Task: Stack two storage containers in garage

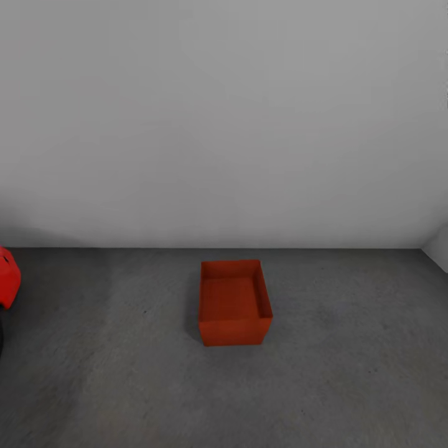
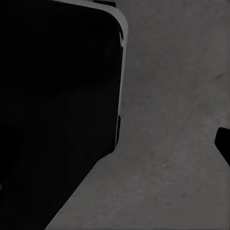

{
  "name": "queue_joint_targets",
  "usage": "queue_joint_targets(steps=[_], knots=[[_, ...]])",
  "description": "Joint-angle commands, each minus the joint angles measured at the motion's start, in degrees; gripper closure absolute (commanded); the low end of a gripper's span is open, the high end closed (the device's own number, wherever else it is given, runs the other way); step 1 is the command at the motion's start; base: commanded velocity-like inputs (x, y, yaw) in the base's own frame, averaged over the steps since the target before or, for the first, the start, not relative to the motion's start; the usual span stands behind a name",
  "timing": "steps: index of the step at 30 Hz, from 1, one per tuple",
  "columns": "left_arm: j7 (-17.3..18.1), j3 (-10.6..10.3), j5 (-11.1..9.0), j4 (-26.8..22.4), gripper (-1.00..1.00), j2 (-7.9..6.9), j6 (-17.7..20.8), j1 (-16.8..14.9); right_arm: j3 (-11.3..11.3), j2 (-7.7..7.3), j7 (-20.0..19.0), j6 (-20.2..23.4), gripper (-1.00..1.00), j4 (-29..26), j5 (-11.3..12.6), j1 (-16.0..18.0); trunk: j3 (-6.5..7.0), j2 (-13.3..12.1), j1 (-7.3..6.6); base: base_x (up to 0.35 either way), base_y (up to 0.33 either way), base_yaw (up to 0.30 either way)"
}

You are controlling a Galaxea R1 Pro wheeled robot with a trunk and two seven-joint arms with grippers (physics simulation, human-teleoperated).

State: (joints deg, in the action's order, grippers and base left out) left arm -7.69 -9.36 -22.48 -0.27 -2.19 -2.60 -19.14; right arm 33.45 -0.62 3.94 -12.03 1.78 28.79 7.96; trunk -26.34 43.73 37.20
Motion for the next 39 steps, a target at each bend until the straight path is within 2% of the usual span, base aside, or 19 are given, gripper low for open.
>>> queue_joint_targets(steps=[1, 23, 30, 39], knots=[[-0.1, -0.5, -0.5, 0.0, -1.00, 0.00, -0.1, 0.0, 0.5, 0.09, 0.0, -0.3, -1.00, 0.2, 0.4, 0.0, 0.04, 0.0, 0.01, 0.000, 0.000, 0.000], [-0.1, -0.5, -0.5, 0.0, -1.00, -0.01, -0.1, 0.0, 0.5, 0.34, 0.0, -0.4, -1.00, 0.2, -0.1, 0.0, 2.09, 0.0, 0.01, 0.000, 0.000, 0.000], [-0.1, -0.5, -0.5, 0.0, -1.00, -0.01, -0.1, 0.0, 0.6, 0.43, 0.0, -1.4, -1.00, 0.1, -0.2, -1.7, 2.74, 0.0, 0.01, 0.000, 0.000, 0.000], [-0.1, -0.5, -0.5, 0.0, -1.00, -0.01, -0.1, 0.0, 0.6, 0.78, 0.2, -2.4, -1.00, 0.1, -0.1, -1.8, 3.58, 0.0, 0.01, 0.000, 0.000, 0.000]])
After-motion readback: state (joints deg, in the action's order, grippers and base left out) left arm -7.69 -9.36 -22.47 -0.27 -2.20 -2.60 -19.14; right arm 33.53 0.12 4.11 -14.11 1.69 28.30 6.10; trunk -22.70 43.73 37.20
